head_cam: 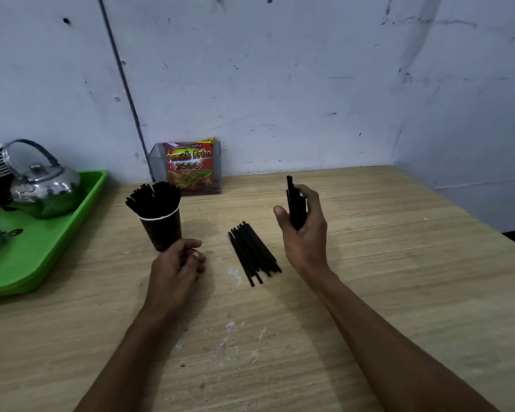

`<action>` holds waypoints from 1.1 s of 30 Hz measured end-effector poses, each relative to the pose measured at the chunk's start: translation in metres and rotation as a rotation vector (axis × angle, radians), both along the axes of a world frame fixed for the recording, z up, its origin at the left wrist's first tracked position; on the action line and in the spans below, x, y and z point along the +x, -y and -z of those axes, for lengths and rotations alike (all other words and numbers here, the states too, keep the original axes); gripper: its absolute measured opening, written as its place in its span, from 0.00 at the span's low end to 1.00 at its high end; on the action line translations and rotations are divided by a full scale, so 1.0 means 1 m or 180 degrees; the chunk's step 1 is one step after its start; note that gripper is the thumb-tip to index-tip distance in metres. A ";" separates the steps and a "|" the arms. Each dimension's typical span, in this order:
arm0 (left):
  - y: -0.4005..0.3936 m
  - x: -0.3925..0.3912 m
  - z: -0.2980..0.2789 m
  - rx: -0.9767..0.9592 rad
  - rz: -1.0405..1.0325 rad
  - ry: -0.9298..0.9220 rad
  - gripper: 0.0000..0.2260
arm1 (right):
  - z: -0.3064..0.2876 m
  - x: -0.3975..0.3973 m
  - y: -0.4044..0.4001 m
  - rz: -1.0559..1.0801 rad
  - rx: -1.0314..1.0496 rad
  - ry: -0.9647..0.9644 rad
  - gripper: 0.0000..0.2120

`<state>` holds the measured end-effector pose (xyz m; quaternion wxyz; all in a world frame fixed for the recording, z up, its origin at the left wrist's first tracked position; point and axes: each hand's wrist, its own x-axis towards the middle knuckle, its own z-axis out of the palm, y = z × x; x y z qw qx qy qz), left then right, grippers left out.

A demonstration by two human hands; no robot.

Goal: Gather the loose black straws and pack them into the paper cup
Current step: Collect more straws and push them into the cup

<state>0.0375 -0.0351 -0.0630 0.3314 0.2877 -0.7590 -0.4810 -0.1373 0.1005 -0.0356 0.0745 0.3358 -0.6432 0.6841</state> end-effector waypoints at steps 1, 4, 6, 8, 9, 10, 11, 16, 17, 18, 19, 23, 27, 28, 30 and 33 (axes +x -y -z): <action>0.000 0.000 0.000 0.0002 0.0004 -0.0029 0.12 | 0.001 0.000 0.000 0.0000 -0.0005 0.0063 0.17; -0.003 -0.001 -0.001 0.0020 -0.0001 -0.0147 0.12 | 0.009 -0.003 0.001 -0.0001 0.0083 0.0254 0.09; -0.007 -0.004 -0.006 -0.0016 0.0006 -0.0210 0.11 | 0.017 -0.006 -0.001 0.0054 0.0128 0.0398 0.06; -0.014 -0.009 -0.015 -0.0218 0.0084 -0.0237 0.10 | 0.023 -0.010 -0.002 0.0049 0.0165 0.0606 0.09; -0.019 -0.013 -0.022 -0.0344 0.0160 -0.0257 0.10 | 0.024 -0.012 -0.003 0.0012 0.0168 0.0688 0.10; -0.025 -0.018 -0.031 -0.0468 0.0261 -0.0280 0.09 | 0.025 -0.013 -0.003 -0.0030 0.0161 0.0744 0.11; -0.032 -0.023 -0.041 -0.0580 0.0374 -0.0309 0.09 | 0.026 -0.014 -0.003 -0.0071 0.0142 0.0774 0.12; -0.064 -0.069 -0.097 -0.1200 0.0919 -0.0266 0.19 | 0.029 -0.016 -0.007 -0.0322 -0.0029 0.0797 0.13; -0.068 -0.079 -0.105 -0.1361 0.1058 -0.0129 0.25 | 0.029 -0.016 -0.008 -0.0388 -0.0054 0.0821 0.14; -0.072 -0.087 -0.110 -0.1552 0.1210 0.0065 0.30 | 0.029 -0.016 -0.010 -0.0434 -0.0071 0.0836 0.15; -0.073 -0.094 -0.111 -0.1781 0.1372 0.0316 0.35 | 0.029 -0.016 -0.011 -0.0462 -0.0091 0.0808 0.15; -0.072 -0.108 -0.095 -0.2339 0.1869 0.1546 0.39 | 0.030 -0.018 -0.014 -0.0551 -0.0005 0.0615 0.13; -0.075 -0.103 -0.088 -0.2031 0.1665 0.1297 0.40 | 0.026 -0.015 -0.013 -0.0497 0.0138 0.0601 0.14; -0.075 -0.102 -0.089 -0.1940 0.1556 0.1134 0.40 | 0.025 -0.013 -0.013 -0.0472 0.0183 0.0628 0.12; -0.073 -0.102 -0.092 -0.1763 0.1339 0.0982 0.39 | 0.022 -0.012 -0.014 -0.0488 0.0210 0.0707 0.11; -0.073 -0.106 -0.092 -0.1474 0.1467 0.1175 0.36 | 0.021 -0.012 -0.016 -0.0509 0.0190 0.0790 0.09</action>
